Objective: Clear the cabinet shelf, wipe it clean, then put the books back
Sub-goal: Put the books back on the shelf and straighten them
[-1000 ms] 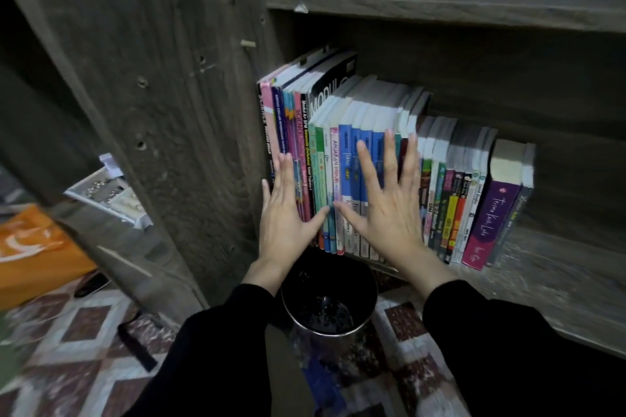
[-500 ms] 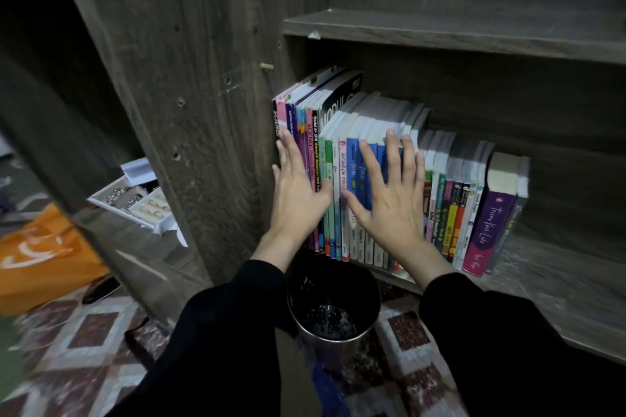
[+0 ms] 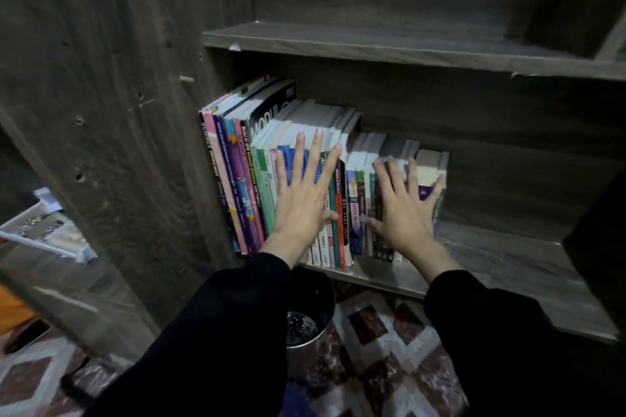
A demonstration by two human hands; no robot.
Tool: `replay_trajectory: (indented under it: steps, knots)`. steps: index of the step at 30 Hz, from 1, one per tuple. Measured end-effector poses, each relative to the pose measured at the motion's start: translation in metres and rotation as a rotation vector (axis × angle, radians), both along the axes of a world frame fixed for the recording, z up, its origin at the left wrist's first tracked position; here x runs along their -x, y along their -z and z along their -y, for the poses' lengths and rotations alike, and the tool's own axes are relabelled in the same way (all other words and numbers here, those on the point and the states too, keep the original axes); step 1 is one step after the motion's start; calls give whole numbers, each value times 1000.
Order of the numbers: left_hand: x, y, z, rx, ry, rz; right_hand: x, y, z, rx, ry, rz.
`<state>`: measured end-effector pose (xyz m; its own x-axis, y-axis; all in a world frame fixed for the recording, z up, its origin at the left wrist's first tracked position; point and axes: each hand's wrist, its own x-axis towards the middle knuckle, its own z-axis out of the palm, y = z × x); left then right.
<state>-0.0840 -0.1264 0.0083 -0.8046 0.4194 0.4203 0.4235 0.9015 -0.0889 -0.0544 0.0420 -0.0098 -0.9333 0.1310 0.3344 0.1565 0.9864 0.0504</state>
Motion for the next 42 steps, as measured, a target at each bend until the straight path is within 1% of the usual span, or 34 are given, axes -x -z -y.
replay_trajectory:
  steps: [2, 3, 4, 5, 7, 8, 9, 10, 11, 13, 16, 17, 19, 21, 24, 27, 28, 31, 32, 34, 37, 39, 42]
  knots:
    - [-3, -1, -3, -2, -24, 17, 0, 0, -7, 35, -66, 11]
    - [-7, -1, -5, -28, -29, 20, -2, 1, -10, 71, -104, -27]
    - [-11, 0, -9, -72, -19, -4, -4, 4, -13, 119, -127, -104]
    - [-17, 3, -13, -131, 16, -51, -8, 8, -17, 184, -128, -203]
    - [-28, 9, -26, -272, 161, -132, -14, 14, -23, 354, -61, -371]
    - [-32, 10, -34, -328, 235, -106, -16, 17, -26, 433, -16, -418]
    - [-35, 8, -42, -358, 269, -36, -17, 19, -28, 507, 26, -435]
    - [-37, 4, -50, -343, 247, 44, -17, 20, -30, 577, 61, -424]
    - [-37, -1, -58, -296, 182, 86, -18, 21, -32, 638, 83, -393]
    - [-31, -8, -70, -172, 36, 83, -19, 21, -36, 769, 81, -339]
    - [-25, -14, -82, 20, -90, 130, -20, 20, -43, 1027, 25, -354]
    - [-24, -15, -86, 59, -123, 152, -20, 20, -45, 1092, 18, -357]
    - [-24, -16, -94, 56, -173, 141, -21, 20, -49, 1150, 23, -336]
    - [-24, -20, -101, -61, -200, 145, -22, 20, -53, 1154, 23, -299]
    - [-27, -24, -109, -309, -178, 243, -24, 18, -59, 1162, -9, -249]
    - [-29, -17, -113, -453, -71, 276, -29, 16, -63, 1156, -34, -270]
    - [-29, -14, -113, -536, -7, 307, -31, 16, -63, 1165, -31, -285]
    - [-34, -7, -107, -924, 205, 522, -35, 12, -66, 1310, 47, -322]
    - [-33, 0, -105, -1043, 237, 595, -34, 13, -69, 1362, 71, -336]
    - [-32, 13, -103, -1182, 216, 762, -33, 14, -75, 1406, 95, -346]
    - [-17, 44, -104, -1263, 123, 1021, -33, 17, -75, 1430, 51, -275]
    - [-10, 50, -107, -1274, 112, 1063, -31, 19, -74, 1436, 28, -271]
    - [-6, 61, -113, -1242, 162, 1064, -32, 19, -80, 1463, 47, -341]
